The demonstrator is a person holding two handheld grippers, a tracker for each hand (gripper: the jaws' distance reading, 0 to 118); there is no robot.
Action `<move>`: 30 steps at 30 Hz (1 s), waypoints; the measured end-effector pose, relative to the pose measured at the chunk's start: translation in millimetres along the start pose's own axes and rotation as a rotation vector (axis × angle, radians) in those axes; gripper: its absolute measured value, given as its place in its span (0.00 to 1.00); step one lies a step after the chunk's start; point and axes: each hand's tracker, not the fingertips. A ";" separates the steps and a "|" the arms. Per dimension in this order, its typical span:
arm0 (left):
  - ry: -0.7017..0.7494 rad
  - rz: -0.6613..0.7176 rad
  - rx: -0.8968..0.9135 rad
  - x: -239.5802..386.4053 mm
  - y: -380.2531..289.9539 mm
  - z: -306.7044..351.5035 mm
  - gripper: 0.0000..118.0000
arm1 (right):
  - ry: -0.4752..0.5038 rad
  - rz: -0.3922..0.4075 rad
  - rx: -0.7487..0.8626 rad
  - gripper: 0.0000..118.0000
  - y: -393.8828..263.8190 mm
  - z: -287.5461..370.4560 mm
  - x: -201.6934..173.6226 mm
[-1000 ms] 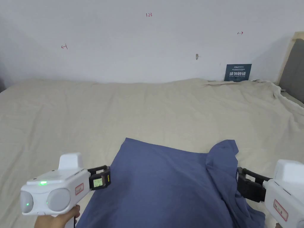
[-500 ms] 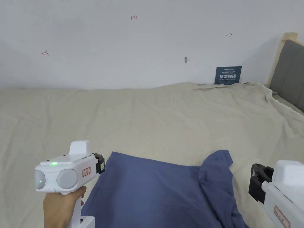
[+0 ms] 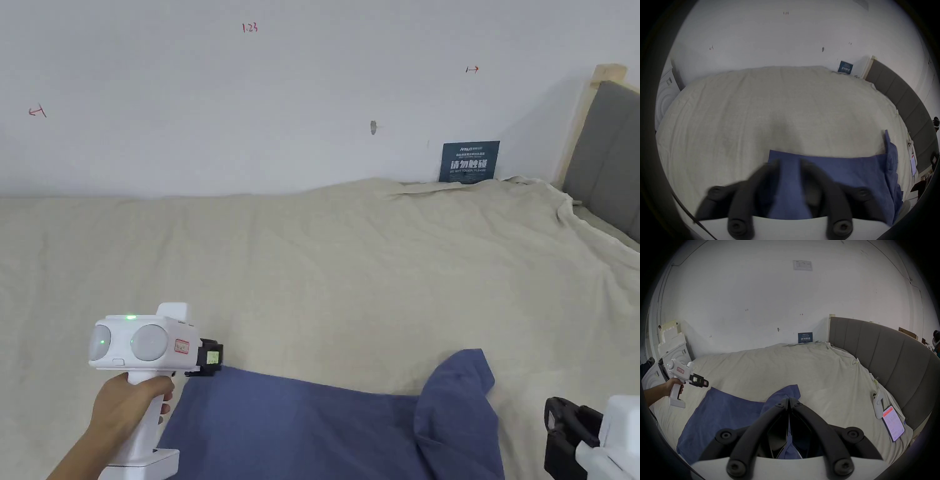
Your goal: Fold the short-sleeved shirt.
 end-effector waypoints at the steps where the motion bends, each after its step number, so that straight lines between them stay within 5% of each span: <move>1: 0.009 -0.007 -0.015 -1.5 0.7 -10.2 0.67 | -0.003 0.000 -0.007 0.01 -1.5 -3.8 1.0; 8: 0.086 -0.080 -0.110 6.4 -4.4 -59.6 0.68 | -0.023 0.000 -0.061 0.01 -14.0 -25.0 7.5; 13: 0.068 -0.051 -0.100 14.9 -14.2 -53.1 0.48 | -0.022 -0.012 -0.087 0.01 -17.8 -28.6 12.1; 17: 0.049 -0.105 -0.090 24.0 -17.6 -43.4 0.03 | -0.009 -0.038 -0.117 0.01 -15.0 -41.1 18.4; 23: -0.002 -0.054 0.028 12.6 -19.3 -11.2 0.00 | 0.012 -0.031 -0.177 0.02 -7.5 -83.6 23.0; 25: -0.023 -0.050 0.038 14.9 -21.8 8.9 0.00 | 0.029 -0.025 -0.211 0.14 -6.8 -99.5 23.1; 26: -0.034 -0.046 0.045 15.3 -23.1 17.2 0.00 | 0.027 -0.023 -0.226 0.28 -6.8 -108.0 23.8; 28: -0.046 -0.042 0.057 15.3 -25.7 28.6 0.00 | 0.035 -0.020 -0.268 0.73 -5.4 -121.6 20.6; 30: -0.053 -0.050 0.069 17.8 -28.3 39.5 0.00 | 0.034 -0.019 -0.310 0.87 -7.2 -138.1 20.4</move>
